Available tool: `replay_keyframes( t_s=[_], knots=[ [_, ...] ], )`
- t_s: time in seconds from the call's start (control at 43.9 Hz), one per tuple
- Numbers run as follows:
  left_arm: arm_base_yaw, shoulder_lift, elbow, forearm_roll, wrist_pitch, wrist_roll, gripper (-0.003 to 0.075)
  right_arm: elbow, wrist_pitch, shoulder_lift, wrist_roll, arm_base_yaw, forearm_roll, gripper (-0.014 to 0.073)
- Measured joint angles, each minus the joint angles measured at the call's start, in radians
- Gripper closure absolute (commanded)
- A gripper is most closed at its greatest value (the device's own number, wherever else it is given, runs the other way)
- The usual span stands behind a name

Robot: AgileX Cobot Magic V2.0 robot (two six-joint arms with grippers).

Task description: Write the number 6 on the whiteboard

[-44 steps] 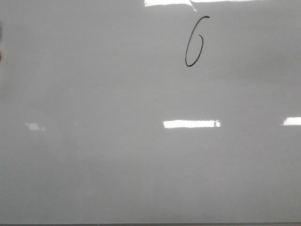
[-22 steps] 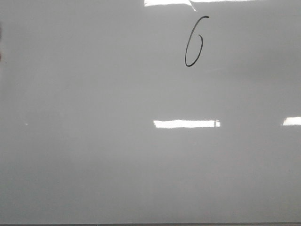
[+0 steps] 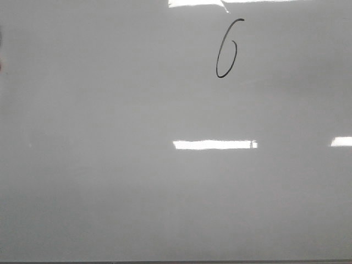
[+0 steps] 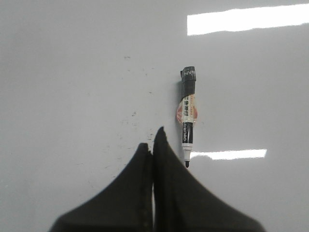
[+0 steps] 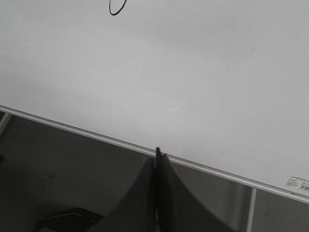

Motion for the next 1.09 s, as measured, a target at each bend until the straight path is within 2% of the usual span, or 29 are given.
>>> replay_keyframes(
  t_s=[1.093],
  knots=[
    [-0.006,0.000,0.000,0.000,-0.004,-0.001,0.0741,0.030,-0.031,-0.027,0.000,-0.008,-0.006,0.0660]
  ],
)
